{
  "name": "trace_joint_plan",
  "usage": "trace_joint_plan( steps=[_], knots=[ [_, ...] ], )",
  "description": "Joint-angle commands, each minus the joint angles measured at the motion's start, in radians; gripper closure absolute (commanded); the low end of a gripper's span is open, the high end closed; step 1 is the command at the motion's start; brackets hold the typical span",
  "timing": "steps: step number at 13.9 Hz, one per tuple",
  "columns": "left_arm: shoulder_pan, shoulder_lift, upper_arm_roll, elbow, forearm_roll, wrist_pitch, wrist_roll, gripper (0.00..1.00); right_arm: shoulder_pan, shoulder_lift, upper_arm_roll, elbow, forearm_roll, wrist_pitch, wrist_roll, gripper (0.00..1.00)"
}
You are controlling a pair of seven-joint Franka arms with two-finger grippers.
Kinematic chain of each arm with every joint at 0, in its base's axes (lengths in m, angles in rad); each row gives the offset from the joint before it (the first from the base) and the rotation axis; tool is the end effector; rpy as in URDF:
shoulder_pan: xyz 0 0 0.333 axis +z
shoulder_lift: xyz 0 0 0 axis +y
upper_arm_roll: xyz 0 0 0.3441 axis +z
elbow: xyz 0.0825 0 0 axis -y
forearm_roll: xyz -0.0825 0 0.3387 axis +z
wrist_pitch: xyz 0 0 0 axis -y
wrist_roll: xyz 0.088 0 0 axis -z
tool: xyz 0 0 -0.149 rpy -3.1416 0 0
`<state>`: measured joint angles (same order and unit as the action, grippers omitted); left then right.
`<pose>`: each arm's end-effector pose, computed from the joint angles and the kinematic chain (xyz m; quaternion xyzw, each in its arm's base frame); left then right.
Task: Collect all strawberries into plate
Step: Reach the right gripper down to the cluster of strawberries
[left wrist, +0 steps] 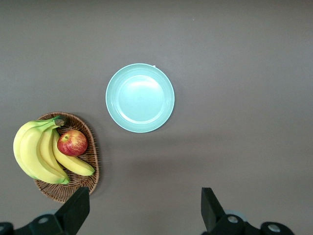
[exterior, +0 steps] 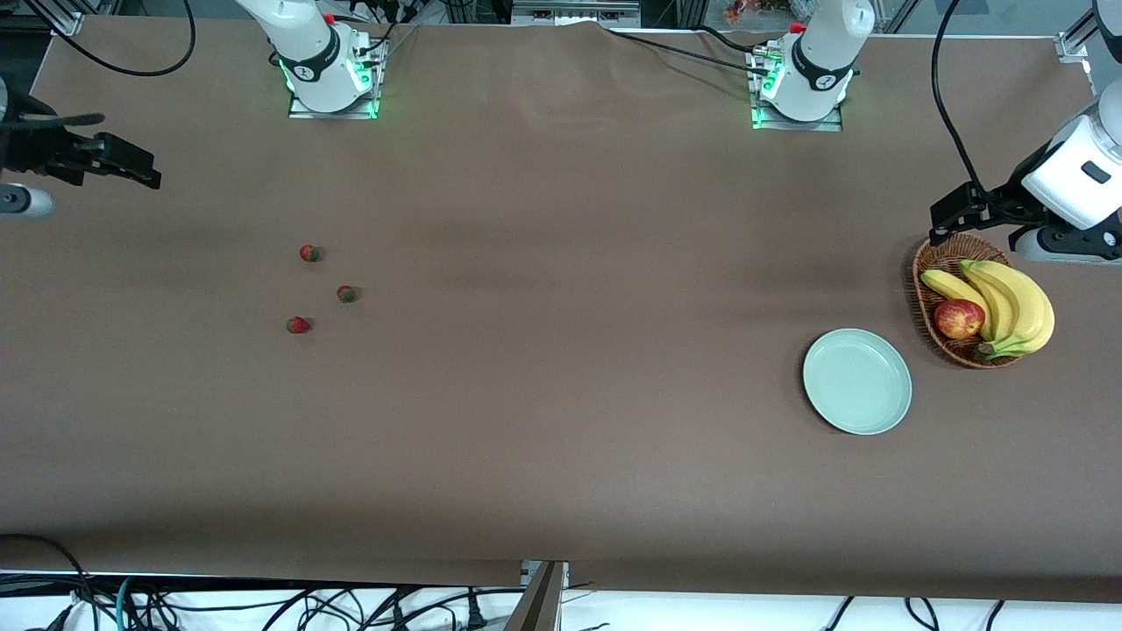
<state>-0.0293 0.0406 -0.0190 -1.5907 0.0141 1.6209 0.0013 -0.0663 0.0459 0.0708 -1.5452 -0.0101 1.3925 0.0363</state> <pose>0.5254 -0.0232 0.5854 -0.9996 0.0252 0.0050 0.0068 0.4954 -0.0003 0.5852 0.9949 -0.0161 -0.0990 0.0054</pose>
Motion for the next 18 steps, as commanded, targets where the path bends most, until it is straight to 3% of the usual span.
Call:
trace_joint_plan(
  steps=[1,6,9,12,18],
  knots=[
    [0.003,0.015,-0.001,0.035,-0.011,-0.027,-0.007,0.0,0.005,0.11,0.006,0.019,0.015,0.014,0.013,0.0],
    [0.003,0.015,-0.001,0.035,-0.011,-0.027,-0.007,0.0,0.123,0.31,0.01,-0.01,0.024,0.224,0.062,0.0],
    [0.003,0.015,-0.001,0.035,-0.011,-0.027,-0.007,0.0,0.143,0.382,0.012,-0.107,0.024,0.431,0.103,0.0],
    [0.003,0.015,0.001,0.035,-0.013,-0.03,-0.007,0.0,0.148,0.384,0.01,-0.28,0.025,0.65,0.105,0.0],
    [0.012,0.015,0.002,0.035,-0.013,-0.052,-0.006,0.0,0.149,0.365,0.014,-0.527,0.025,0.919,0.139,0.0]
  ],
)
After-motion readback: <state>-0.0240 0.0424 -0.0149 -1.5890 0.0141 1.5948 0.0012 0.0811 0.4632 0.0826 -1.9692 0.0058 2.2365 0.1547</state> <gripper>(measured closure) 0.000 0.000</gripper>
